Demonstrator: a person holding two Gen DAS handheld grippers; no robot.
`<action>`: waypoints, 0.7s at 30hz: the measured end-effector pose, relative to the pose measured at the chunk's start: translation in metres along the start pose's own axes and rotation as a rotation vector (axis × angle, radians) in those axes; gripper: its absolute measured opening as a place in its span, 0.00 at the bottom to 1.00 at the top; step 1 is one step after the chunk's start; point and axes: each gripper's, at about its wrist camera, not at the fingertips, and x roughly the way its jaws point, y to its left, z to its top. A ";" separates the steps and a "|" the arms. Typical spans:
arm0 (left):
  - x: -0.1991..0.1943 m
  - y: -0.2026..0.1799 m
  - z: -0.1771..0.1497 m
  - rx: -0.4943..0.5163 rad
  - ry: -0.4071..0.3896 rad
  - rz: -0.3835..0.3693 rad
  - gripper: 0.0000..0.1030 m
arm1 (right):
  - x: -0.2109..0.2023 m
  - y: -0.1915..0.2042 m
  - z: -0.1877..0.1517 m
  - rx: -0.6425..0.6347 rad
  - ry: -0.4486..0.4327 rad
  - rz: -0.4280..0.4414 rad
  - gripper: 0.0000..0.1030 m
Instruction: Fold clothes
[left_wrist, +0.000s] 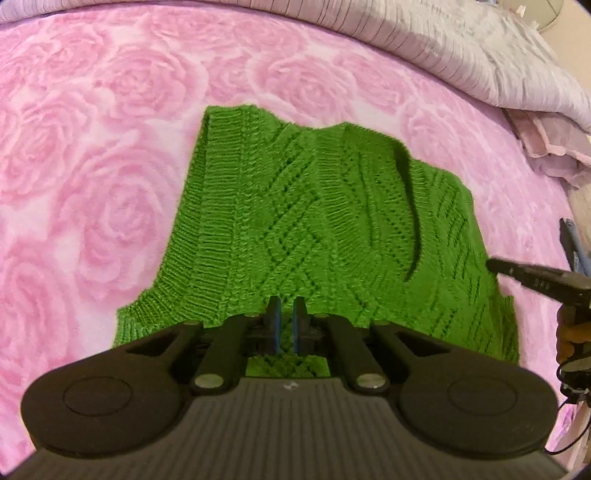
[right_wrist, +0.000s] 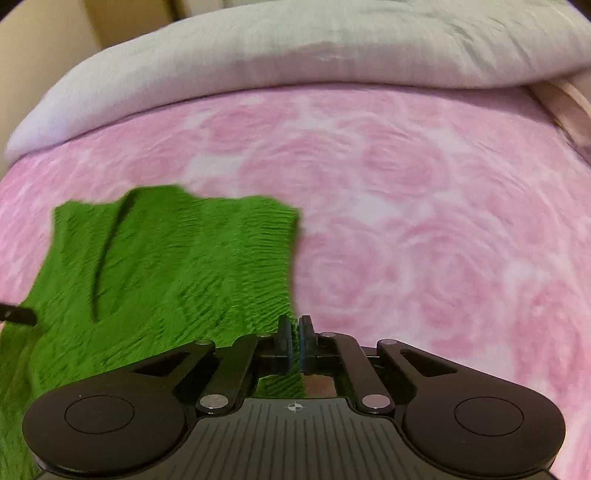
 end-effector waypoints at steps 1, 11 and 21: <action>0.002 0.001 0.000 -0.003 0.008 0.012 0.02 | 0.006 0.000 -0.001 -0.003 0.025 0.002 0.02; 0.001 0.008 0.031 0.027 -0.051 0.012 0.02 | -0.005 0.005 0.033 0.038 -0.035 0.013 0.09; 0.049 0.009 0.095 0.095 -0.177 -0.030 0.03 | 0.058 0.040 0.072 -0.083 -0.038 0.073 0.11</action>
